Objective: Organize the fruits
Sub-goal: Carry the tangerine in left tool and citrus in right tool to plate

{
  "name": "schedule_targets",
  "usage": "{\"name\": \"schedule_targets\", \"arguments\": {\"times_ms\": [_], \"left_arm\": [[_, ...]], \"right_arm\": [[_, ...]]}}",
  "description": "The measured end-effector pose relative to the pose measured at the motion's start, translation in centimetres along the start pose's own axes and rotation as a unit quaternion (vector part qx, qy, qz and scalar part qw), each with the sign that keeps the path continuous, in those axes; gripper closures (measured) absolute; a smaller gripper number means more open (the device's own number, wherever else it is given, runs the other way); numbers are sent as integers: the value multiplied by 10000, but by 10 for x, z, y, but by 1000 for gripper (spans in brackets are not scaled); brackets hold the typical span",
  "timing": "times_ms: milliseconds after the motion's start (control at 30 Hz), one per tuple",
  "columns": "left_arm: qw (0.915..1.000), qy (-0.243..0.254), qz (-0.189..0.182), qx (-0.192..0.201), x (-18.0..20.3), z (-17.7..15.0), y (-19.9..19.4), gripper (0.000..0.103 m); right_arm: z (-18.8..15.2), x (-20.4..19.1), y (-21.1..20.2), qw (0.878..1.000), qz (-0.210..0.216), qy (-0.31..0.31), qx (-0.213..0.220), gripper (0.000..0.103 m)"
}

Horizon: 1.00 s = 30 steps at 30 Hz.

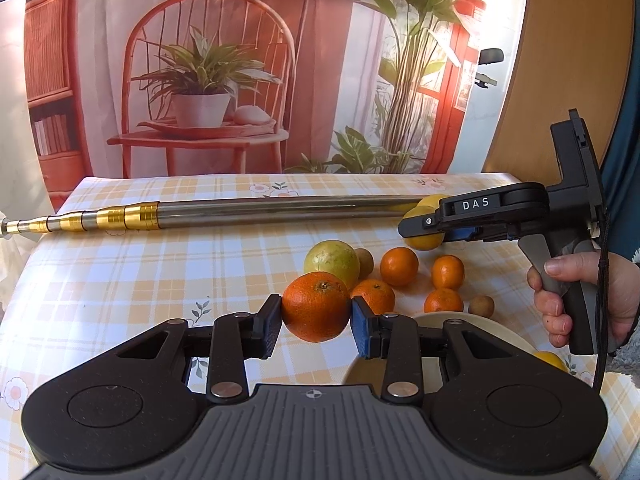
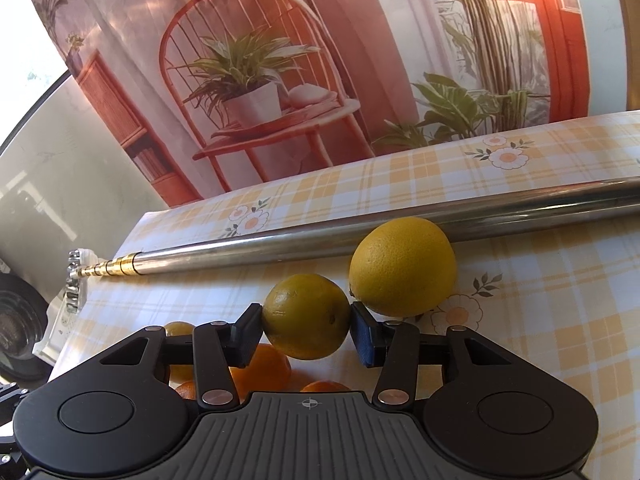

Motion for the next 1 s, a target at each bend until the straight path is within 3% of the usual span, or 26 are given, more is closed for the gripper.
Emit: {"name": "schedule_targets", "arguments": {"times_ms": [400, 667, 1000], "left_arm": [[9997, 189, -174, -15, 29, -8, -28, 64], [9993, 324, -133, -135, 41, -24, -40, 64], [9983, 474, -9, -350, 44, -40, -40, 64]], "right_arm": [[-3, -18, -94, 9976, 148, -319, 595, 59], [-31, -21, -131, 9980, 220, -238, 552, 59], [-62, -29, -128, 9983, 282, -495, 83, 59]]}}
Point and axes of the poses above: each gripper's, at about its wrist camera, not at the fingertips, and y roughly the way its jaws point, x to its right, z to its top, the point moved 10 cm from there along y, roughly the way its jaws point, and after that the axes turned 11 degrees about x, right-handed, at the moved point
